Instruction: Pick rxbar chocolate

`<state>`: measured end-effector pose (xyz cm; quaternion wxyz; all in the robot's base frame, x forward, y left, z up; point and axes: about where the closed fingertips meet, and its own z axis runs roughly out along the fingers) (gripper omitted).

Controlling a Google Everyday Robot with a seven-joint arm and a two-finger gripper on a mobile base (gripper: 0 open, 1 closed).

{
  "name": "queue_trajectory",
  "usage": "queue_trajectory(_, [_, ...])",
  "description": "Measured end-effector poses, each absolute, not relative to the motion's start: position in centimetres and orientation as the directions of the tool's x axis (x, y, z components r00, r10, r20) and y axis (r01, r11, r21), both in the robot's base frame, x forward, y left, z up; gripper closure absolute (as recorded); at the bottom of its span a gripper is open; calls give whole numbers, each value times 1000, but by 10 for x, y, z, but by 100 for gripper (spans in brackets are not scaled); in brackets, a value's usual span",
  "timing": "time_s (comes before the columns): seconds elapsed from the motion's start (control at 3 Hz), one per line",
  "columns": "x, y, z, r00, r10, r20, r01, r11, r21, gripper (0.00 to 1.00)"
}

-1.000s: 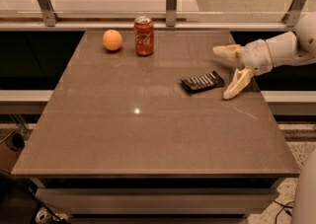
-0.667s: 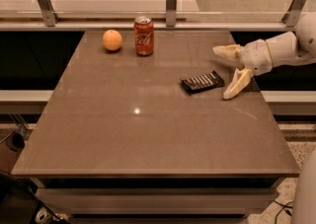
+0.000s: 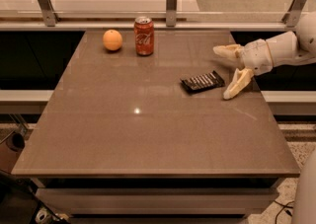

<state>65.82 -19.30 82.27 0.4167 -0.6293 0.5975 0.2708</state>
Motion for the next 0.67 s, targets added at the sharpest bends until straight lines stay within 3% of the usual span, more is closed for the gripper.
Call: queue_trajectory(0.67, [648,-198,840,91,-614,-784,-971,121,-207,0])
